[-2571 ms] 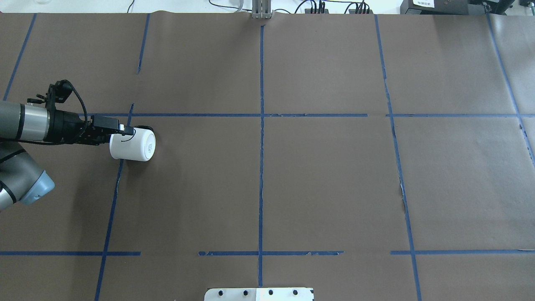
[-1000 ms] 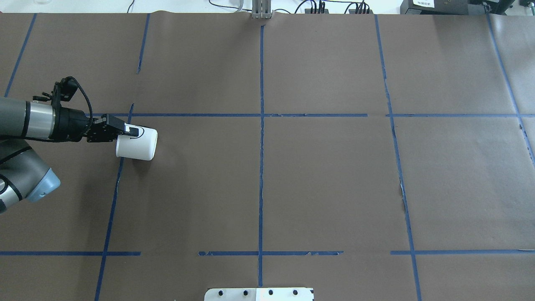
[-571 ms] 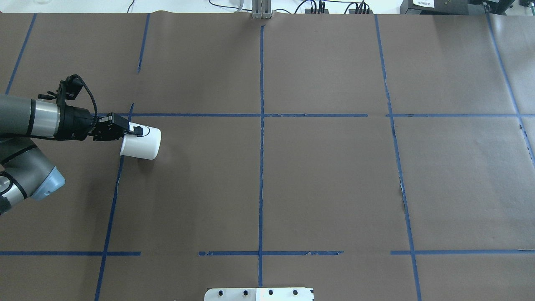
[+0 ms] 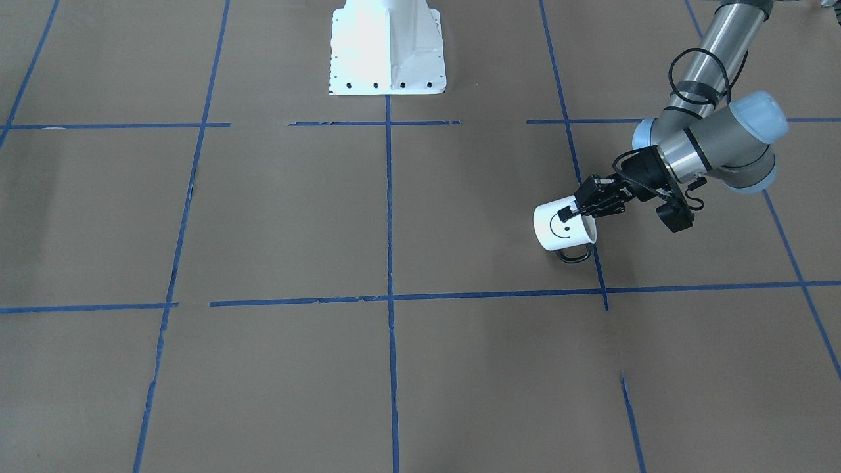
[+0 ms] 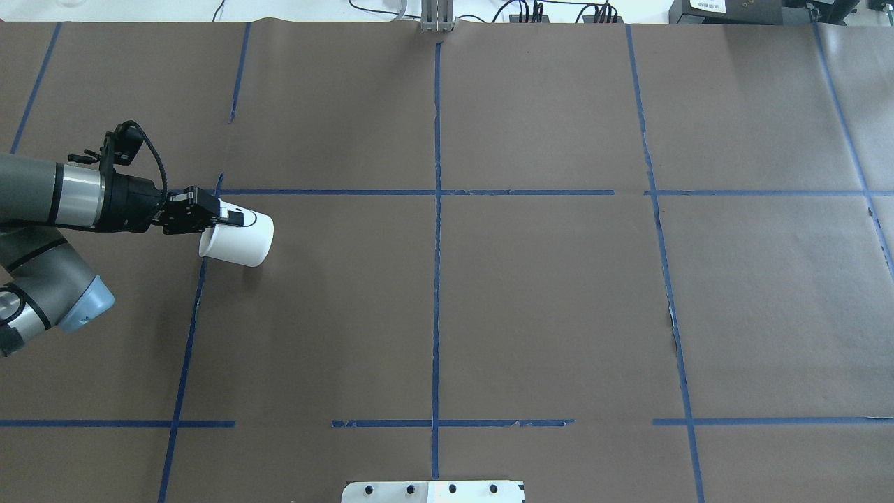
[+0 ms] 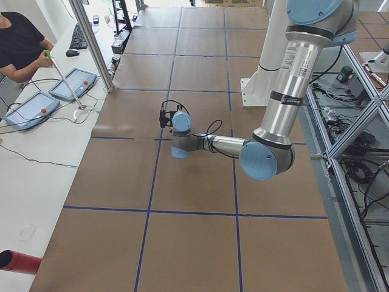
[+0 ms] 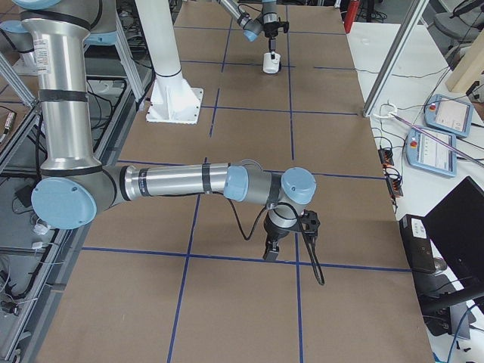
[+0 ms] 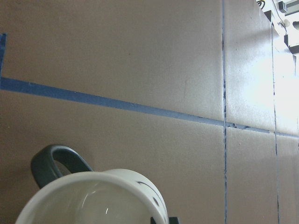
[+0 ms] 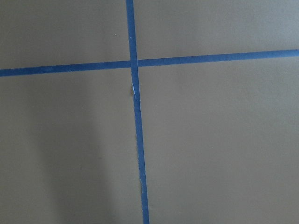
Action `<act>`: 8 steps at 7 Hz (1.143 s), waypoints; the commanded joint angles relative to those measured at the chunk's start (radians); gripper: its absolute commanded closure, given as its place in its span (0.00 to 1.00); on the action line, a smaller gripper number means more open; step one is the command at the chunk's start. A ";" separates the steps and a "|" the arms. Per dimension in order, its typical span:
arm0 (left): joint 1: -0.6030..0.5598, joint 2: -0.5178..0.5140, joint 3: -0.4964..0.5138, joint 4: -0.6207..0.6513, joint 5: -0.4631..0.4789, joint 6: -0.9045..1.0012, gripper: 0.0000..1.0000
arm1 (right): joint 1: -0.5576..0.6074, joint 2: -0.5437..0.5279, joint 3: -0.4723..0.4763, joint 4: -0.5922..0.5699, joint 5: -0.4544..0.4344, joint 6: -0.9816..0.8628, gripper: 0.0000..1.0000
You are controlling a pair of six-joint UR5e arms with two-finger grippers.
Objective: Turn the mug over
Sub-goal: 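Lift the mug with the left gripper and carry it toward the table center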
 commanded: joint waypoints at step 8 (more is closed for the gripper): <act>0.036 -0.270 -0.244 0.727 0.009 -0.027 1.00 | 0.000 0.000 0.000 0.000 0.000 0.000 0.00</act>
